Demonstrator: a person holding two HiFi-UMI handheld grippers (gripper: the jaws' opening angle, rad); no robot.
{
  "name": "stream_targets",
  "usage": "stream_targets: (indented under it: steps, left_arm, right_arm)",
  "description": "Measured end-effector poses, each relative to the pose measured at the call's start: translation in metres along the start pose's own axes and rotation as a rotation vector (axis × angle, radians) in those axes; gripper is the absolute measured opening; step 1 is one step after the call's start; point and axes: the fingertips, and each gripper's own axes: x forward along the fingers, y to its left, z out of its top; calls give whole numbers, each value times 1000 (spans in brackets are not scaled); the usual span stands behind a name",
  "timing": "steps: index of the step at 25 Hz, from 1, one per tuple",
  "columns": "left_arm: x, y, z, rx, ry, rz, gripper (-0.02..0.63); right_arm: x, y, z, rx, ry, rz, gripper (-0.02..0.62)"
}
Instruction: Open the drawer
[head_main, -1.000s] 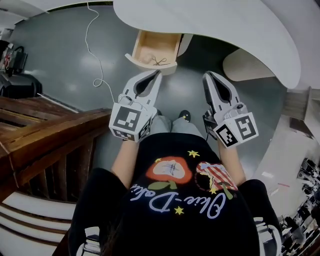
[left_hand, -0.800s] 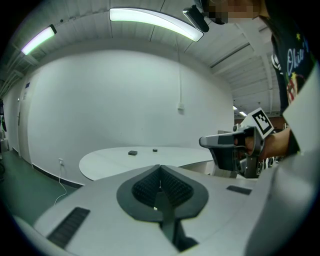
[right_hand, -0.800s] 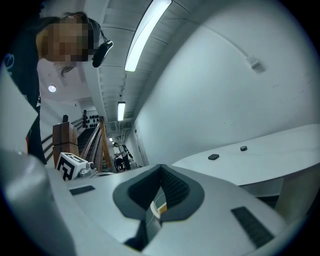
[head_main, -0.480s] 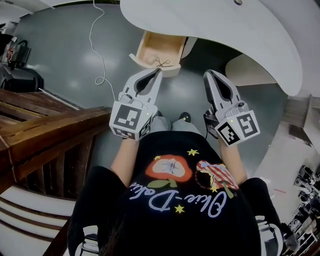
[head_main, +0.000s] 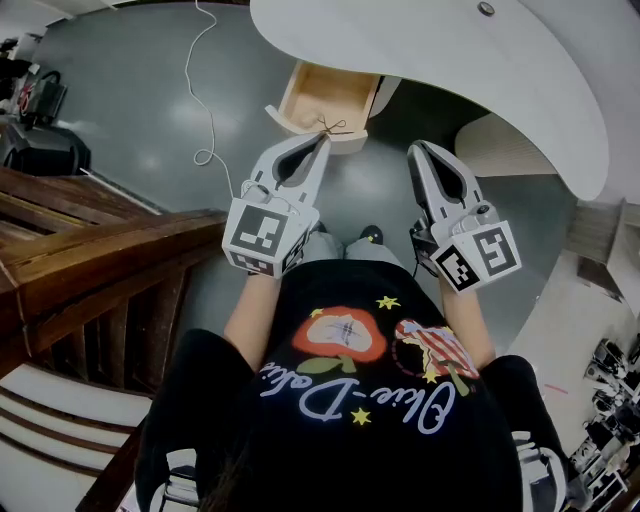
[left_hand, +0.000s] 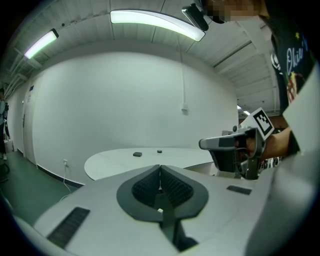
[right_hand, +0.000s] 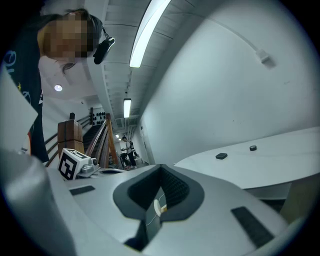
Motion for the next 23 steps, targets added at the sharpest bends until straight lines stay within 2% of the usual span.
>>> stream_targets:
  steps: [23]
  left_arm:
    - [-4, -3, -3, -4, 9, 21, 5]
  right_arm:
    - [-6, 3, -4, -11, 10, 12, 0]
